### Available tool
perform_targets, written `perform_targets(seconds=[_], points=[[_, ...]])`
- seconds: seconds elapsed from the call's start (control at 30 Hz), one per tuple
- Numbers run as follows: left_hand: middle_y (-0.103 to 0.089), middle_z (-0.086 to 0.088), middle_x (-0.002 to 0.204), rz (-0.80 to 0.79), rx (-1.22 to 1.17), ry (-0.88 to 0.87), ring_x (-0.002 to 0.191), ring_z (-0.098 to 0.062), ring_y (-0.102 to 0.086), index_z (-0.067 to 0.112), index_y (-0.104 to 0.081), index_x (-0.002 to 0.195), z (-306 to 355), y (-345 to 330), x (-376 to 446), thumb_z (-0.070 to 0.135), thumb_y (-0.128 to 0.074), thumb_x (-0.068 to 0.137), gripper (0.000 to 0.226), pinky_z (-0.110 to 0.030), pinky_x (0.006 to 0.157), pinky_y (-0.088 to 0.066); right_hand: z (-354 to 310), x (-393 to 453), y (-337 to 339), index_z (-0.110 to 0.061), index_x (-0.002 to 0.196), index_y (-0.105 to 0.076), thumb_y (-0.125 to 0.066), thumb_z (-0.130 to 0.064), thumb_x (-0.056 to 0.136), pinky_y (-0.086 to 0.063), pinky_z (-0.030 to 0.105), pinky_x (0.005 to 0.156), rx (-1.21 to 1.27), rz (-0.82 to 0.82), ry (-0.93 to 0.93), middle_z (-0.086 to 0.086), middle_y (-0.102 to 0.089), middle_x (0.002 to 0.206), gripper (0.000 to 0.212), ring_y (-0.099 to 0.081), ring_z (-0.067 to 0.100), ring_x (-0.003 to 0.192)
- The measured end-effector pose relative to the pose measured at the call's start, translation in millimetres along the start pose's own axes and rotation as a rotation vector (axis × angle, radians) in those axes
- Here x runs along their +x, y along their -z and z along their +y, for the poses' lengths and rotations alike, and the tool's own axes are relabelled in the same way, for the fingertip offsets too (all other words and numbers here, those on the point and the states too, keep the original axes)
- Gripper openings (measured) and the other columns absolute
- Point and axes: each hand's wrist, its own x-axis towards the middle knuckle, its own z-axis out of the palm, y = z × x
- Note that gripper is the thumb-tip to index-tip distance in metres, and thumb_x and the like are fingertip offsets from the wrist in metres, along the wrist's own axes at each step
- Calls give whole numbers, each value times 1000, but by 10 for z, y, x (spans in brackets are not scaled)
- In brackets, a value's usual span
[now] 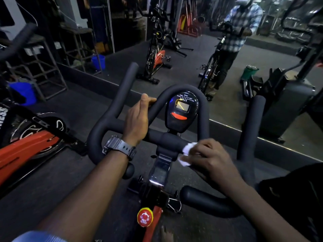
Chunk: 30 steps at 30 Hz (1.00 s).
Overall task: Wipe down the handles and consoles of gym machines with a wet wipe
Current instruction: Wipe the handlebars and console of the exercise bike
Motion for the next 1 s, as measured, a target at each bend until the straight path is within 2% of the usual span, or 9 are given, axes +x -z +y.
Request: perform_targets(seconds=[0.13, 0.27, 0.3, 0.37, 0.5, 0.63, 0.77, 0.9, 1.0], points=[[-73, 4, 113, -2, -5, 10, 110, -11, -66, 33, -69, 105, -2, 3, -6, 74, -13, 91, 70, -44, 104, -47, -234, 464, -340, -25, 99, -77, -58, -29, 91, -50, 29, 64, 101, -106, 61, -3, -66, 91, 20, -59, 22, 79], [-74, 4, 112, -5, -26, 41, 109, -13, -67, 34, -71, 103, 0, 7, -6, 77, -13, 89, 73, -44, 105, -47, -488, 679, -447, -11, 100, -76, -67, -10, 89, -52, 26, 78, 404, -461, 146, 4, -71, 92, 14, -64, 20, 86], [-75, 4, 111, -2, -23, 43, 109, -13, -67, 33, -72, 103, -6, 21, -9, 77, -14, 89, 74, -44, 105, -47, -490, 703, -388, -10, 97, -76, -66, -9, 91, -48, 20, 77, 458, -523, 176, 4, -70, 88, 12, -62, 17, 82], [-75, 4, 111, -8, -28, 62, 110, -14, -67, 33, -72, 102, -29, 21, -9, 79, -15, 88, 75, -45, 105, -47, -397, 705, -207, -15, 93, -75, -64, -13, 94, -49, 26, 74, 505, -611, 197, 0, -69, 85, 11, -62, 14, 77], [-76, 6, 107, 5, -28, 82, 108, -12, -68, 37, -72, 94, 11, 50, -16, 88, -16, 84, 77, -44, 105, -47, -292, 635, -69, -23, 89, -73, -63, -16, 91, -51, 25, 77, 378, -467, 122, -10, -69, 96, 12, -63, 6, 87], [-77, 9, 98, -19, -25, 171, 101, -9, -70, 36, -74, 79, 79, 123, 30, 83, -20, 81, 71, -42, 104, -49, -815, 565, -288, -27, 87, -62, -50, -30, 89, -53, 36, 73, 288, -635, 153, -7, -64, 98, 13, -64, 20, 91], [-77, 7, 103, -221, 83, 291, 102, -8, -70, 24, -78, 98, 83, 411, 100, 82, -37, 87, 72, -43, 104, -51, -580, 700, -316, -25, 97, -62, -19, -47, 83, -54, 40, 65, -20, -392, 11, -3, -60, 102, 50, -64, 26, 93], [-76, 9, 108, -319, 142, 212, 107, -5, -69, 23, -77, 109, 9, 676, -79, 81, -32, 88, 77, -35, 104, -49, -521, 1069, -397, -21, 85, -65, -68, -32, 76, -42, 30, 38, -127, -183, -89, 0, -58, 87, 15, -64, 26, 66], [-75, 7, 105, -209, 144, 113, 110, -10, -67, 23, -75, 103, -3, 643, -265, 65, -29, 99, 62, -25, 96, -48, -589, 1482, -472, -16, 86, -65, -79, -16, 63, -31, 29, 40, -164, -149, -186, 4, -55, 85, 26, -62, 30, 61]])
